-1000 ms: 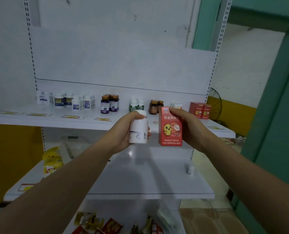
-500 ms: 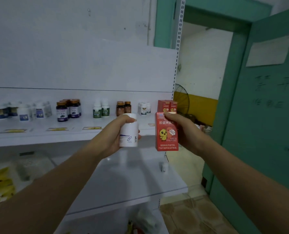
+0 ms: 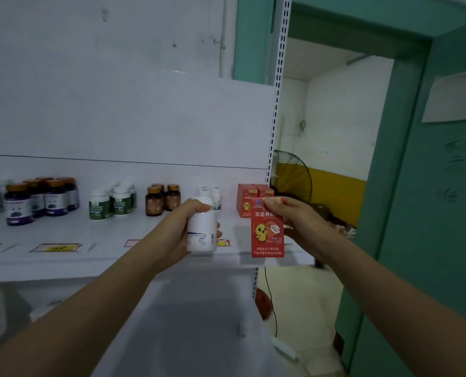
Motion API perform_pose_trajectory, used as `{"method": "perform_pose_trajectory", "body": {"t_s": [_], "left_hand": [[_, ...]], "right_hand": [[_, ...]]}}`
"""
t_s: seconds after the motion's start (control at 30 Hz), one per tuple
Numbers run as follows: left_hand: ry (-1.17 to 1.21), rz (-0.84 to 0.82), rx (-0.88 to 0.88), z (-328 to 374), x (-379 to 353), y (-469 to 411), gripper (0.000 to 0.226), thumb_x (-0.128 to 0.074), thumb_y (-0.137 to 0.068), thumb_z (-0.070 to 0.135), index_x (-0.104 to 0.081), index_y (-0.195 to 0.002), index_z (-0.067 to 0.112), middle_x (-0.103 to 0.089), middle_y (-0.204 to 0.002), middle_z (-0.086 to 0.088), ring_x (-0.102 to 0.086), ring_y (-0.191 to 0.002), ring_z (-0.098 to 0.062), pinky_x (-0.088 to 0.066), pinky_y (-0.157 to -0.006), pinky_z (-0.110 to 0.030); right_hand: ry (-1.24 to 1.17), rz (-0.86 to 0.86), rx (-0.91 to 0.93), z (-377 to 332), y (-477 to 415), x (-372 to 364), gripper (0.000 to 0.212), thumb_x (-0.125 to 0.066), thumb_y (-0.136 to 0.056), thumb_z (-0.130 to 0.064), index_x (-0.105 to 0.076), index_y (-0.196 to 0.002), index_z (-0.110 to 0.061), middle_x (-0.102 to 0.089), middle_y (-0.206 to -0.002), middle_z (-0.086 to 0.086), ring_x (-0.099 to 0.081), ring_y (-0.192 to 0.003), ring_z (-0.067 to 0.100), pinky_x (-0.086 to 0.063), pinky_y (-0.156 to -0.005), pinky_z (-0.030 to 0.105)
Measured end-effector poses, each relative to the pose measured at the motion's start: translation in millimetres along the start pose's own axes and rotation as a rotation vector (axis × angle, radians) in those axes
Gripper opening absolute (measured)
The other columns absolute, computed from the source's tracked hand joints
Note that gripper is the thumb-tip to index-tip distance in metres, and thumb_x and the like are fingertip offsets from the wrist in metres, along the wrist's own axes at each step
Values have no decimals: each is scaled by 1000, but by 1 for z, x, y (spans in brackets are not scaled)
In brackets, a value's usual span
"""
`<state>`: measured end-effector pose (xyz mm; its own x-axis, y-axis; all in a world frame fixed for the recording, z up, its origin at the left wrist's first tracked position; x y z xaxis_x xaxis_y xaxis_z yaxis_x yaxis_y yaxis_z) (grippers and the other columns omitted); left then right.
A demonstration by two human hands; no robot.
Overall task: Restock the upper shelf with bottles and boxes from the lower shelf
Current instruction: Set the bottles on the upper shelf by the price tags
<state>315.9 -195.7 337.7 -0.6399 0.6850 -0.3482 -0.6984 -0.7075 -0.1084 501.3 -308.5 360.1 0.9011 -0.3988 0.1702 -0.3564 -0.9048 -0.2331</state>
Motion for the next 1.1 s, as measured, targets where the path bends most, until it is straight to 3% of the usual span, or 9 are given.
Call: {"method": "perform_pose_trajectory", "body": {"t_s": [0.13,0.23,0.53,0.73,0.93,1.1], "left_hand": [[-20,49,6,2,-11,-49,24,-53,-88,20,-57,-107,6,-65,-75,-14,-65,-68,-27,-55,-72,-38],[-51,75,27,-4,-10,-87,23,-53,-88,19,-57,-107,6,-65,-77,-13,-65,-65,-25,-53,-76,-38],[-109,59,10,-12,17,-184,20,-52,-89,19,-54,-108,12,-64,-79,-13,-65,-62,-23,-55,-73,-36],[-144,27,39,-17,21,-229,41,-59,-81,25,-53,-120,13,-64,-90,-15,-66,-73,-26,-54,-70,-34],[-144,53,71,-29,22,-244,36,-57,-83,24,-56,-115,8,-65,-84,-13,-66,-71,-24,-53,-71,-34],[-113,67,38,-30,16,-253,29,-53,-87,21,-54,-114,10,-64,-84,-13,-65,-70,-25,-54,-71,-34]], "right_hand": [[62,-18,-10,14,-60,29,42,-71,-71,-51,-66,-105,-27,-74,-100,-3,-69,-99,18,-46,-100,44],[72,-59,-26,35,-104,40,43,-72,-78,-41,-62,-115,-22,-72,-107,-1,-68,-103,19,-46,-101,45],[104,-54,-62,87,-200,58,38,-74,-80,-21,-62,-115,-15,-71,-111,4,-68,-101,19,-53,-92,36],[153,-85,-67,98,-238,65,24,-73,-81,-18,-65,-103,-19,-72,-92,-5,-69,-74,1,-51,-54,10],[269,-70,-65,105,-265,69,38,-82,-71,-19,-60,-102,-19,-68,-95,-6,-66,-85,9,-53,-70,22],[422,-106,-19,99,-269,74,33,-80,-73,-22,-57,-97,-22,-65,-87,-12,-63,-77,2,-52,-65,17]]}}
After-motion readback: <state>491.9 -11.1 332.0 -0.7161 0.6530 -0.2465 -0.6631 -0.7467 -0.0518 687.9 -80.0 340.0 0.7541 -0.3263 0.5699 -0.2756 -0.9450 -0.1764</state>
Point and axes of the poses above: each hand's wrist, its own y-axis away from the middle knuckle, its own x-axis out of the back of the hand, z = x × y, the point moved 3 cm from there along -y, towards the middle knuckle
